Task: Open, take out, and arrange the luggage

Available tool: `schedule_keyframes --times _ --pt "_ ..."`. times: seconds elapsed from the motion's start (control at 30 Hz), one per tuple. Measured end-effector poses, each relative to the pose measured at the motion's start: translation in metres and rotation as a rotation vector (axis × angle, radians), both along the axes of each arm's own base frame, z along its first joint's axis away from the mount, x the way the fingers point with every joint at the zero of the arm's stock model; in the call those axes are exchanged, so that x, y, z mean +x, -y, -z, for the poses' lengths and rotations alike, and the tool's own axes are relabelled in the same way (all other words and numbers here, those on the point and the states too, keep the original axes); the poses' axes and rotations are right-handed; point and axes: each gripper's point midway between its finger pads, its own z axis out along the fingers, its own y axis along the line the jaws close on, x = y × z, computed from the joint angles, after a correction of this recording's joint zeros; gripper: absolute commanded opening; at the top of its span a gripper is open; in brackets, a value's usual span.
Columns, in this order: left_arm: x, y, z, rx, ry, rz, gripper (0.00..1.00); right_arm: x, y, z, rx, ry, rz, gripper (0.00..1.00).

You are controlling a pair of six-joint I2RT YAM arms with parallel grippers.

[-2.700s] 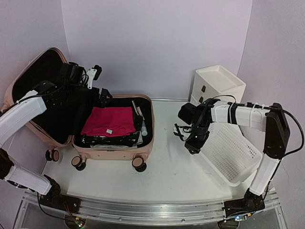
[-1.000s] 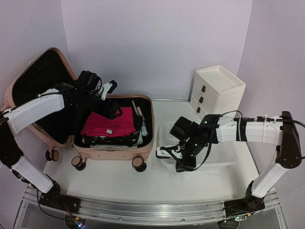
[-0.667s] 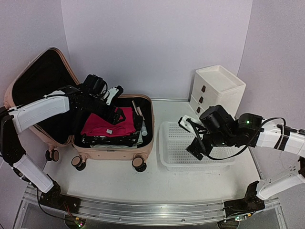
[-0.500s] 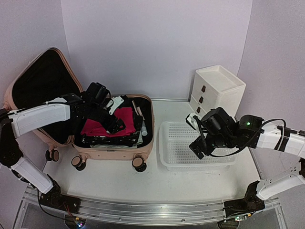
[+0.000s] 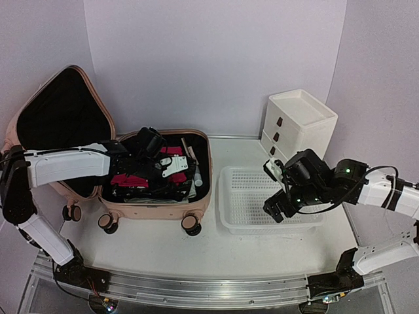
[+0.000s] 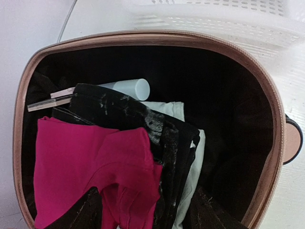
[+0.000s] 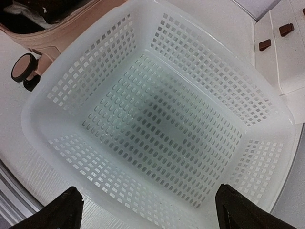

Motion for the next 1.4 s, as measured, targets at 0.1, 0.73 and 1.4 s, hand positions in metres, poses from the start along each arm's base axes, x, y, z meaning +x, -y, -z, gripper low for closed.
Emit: schedule_keyframes --times 0.1,0.73,1.4 --pt "0.004 0.005 0.018 0.05 -0.001 0.048 0.67 -0.004 0.001 -0.001 0.024 -0.007 -0.002 0.98" --pt "0.015 0.009 0.038 0.095 0.095 0.141 0.56 -0.021 0.0 0.001 0.128 -0.04 -0.021 0.98" --pt "0.029 0.0 0.03 0.058 0.106 0.054 0.02 0.032 -0.063 -0.022 0.242 -0.164 0.124 0.98"
